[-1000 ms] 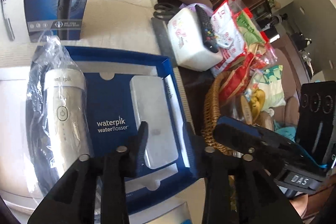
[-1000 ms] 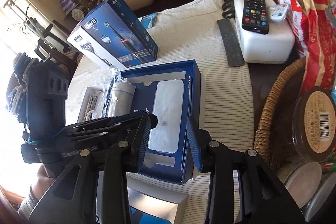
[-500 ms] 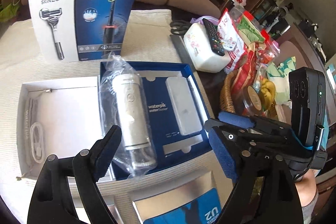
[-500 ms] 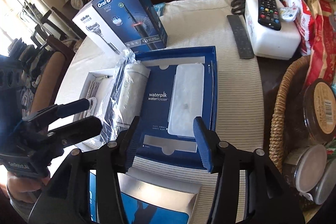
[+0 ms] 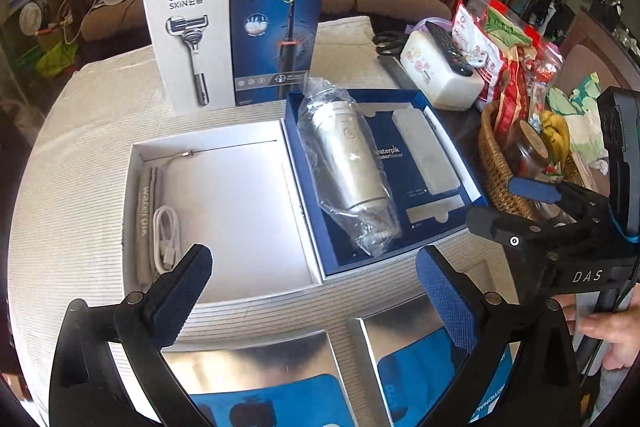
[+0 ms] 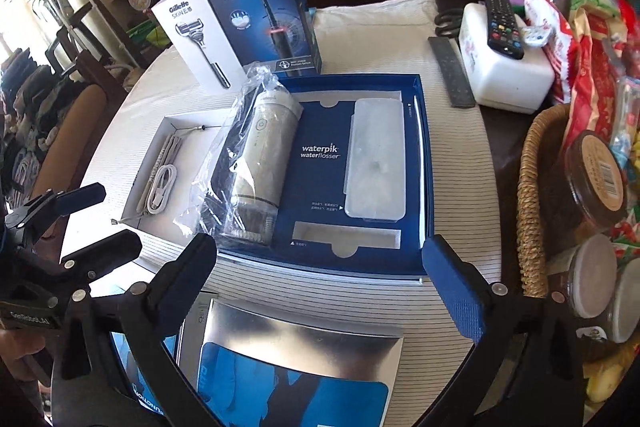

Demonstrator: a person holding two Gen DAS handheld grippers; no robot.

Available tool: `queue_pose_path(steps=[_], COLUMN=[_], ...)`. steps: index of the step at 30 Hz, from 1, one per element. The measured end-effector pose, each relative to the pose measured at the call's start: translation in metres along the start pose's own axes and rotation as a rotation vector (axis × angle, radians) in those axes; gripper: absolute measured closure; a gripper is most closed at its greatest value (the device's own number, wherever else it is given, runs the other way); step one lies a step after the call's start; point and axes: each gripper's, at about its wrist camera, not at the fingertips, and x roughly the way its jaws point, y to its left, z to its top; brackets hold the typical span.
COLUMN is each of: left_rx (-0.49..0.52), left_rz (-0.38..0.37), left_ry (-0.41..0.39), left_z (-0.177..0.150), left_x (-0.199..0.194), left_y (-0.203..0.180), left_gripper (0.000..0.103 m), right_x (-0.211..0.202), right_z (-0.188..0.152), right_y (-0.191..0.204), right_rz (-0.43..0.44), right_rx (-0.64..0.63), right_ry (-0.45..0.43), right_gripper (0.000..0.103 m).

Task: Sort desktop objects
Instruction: 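Raise the right tool away from the blue box, then reach the right tool into the white box toward the white USB cable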

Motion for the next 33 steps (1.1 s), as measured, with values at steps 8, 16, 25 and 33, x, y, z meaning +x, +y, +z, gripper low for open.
queue_pose_path(steps=[8, 16, 25, 33], left_rx=[-0.025, -0.143, -0.170, -0.248], left_rz=[0.021, 0.067, 0.076, -0.052], left_ry=[-0.030, -0.077, -0.096, -0.100], left_z=[-0.017, -0.030, -0.049, -0.067], left_x=[-0.024, -0.047, -0.038, -0.014], left_y=[0.031, 0.119, 0.168, 0.196], left_gripper=[0.000, 0.000, 0.000, 0.000], right_x=[-0.011, -0.009, 0.058, 0.158], right_z=[-0.004, 0.008, 0.028, 0.040], right_y=[0.028, 0.086, 0.177, 0.198], right_rz=[0.014, 0.101, 0.210, 0.284], right_rx=[-0.016, -0.094, -0.147, -0.037], right_ry=[-0.006, -0.011, 0.038, 0.180], right_gripper=[0.000, 0.000, 0.001, 0.038])
